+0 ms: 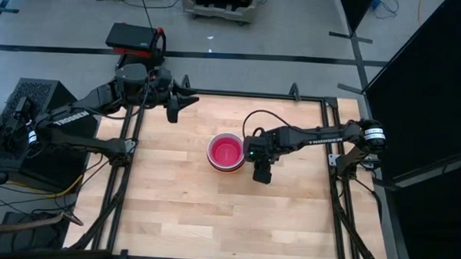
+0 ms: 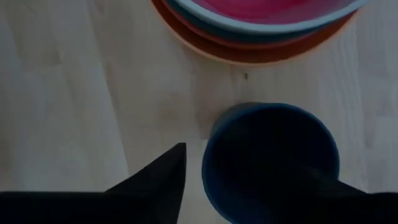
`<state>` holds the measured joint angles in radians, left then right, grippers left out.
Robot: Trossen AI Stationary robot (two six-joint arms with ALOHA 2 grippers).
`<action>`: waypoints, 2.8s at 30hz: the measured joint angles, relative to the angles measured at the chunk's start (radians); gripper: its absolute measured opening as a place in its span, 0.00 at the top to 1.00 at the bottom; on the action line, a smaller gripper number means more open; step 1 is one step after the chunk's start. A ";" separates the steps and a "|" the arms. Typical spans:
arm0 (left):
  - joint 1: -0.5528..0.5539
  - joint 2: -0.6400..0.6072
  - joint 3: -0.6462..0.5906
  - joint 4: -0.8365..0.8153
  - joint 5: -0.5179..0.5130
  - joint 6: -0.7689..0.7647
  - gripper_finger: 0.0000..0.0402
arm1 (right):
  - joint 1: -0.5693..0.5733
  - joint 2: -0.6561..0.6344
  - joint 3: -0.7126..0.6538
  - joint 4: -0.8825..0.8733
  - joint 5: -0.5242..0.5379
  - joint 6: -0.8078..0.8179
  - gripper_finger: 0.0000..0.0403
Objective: Nest bowls inside each other
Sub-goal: Return to Home Position
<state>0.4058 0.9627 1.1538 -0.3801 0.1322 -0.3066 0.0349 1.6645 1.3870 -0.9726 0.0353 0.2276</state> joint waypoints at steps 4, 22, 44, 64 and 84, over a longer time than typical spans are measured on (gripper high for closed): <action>0.000 0.000 0.000 0.000 0.000 0.005 0.64 | -0.009 -0.013 0.034 -0.004 0.008 0.012 0.62; 0.000 0.000 0.000 0.035 0.023 0.029 0.65 | -0.138 -0.303 0.119 0.167 0.216 0.068 0.76; 0.000 -0.109 0.000 0.182 0.168 0.122 1.00 | -0.224 -0.584 -0.001 0.667 0.052 -0.019 1.00; -0.020 -0.414 -0.400 0.361 0.003 -0.069 1.00 | -0.211 -0.923 -0.616 1.207 0.055 0.226 1.00; -0.103 -0.350 -0.759 0.612 -0.035 -0.036 1.00 | -0.207 -1.062 -0.968 1.345 0.076 0.154 1.00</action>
<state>0.3025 0.6128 0.3948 0.2314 0.0975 -0.3431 -0.1719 0.6023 0.4193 0.3725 0.1114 0.3813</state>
